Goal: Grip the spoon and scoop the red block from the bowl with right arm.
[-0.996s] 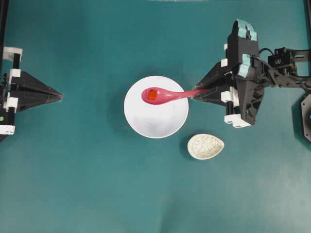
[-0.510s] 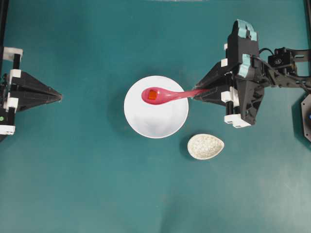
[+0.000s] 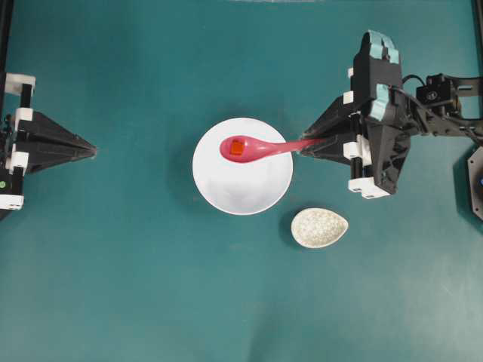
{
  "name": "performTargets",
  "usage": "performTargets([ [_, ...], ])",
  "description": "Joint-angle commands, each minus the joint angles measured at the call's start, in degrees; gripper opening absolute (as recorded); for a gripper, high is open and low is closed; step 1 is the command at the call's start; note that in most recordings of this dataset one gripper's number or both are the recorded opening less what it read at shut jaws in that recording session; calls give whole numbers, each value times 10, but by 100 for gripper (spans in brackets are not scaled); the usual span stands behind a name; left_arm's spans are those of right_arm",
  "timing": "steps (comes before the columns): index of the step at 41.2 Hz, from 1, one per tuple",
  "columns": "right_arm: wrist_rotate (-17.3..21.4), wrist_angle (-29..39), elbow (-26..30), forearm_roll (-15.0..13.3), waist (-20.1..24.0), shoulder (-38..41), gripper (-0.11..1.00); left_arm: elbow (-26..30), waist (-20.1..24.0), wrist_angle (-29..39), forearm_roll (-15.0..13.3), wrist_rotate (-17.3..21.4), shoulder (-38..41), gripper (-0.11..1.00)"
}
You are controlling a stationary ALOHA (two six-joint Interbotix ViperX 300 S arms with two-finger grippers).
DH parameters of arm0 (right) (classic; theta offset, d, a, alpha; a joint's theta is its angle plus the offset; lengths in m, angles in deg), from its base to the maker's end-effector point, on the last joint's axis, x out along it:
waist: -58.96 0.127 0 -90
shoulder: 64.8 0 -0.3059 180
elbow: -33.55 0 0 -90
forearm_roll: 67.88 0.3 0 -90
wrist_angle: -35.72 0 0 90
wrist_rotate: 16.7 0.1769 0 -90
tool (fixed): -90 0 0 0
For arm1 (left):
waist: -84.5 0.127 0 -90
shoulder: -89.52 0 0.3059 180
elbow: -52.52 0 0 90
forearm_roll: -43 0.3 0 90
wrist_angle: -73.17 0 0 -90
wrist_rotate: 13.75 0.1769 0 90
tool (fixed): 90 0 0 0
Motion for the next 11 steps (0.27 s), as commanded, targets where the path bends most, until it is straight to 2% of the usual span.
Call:
performTargets([
  [1,0,-6,16,-1,1,-11,24,13,1,-2,1,-1,4,0],
  [11,0,-4,16,-1,1,-11,24,13,1,-2,2,-1,5,0],
])
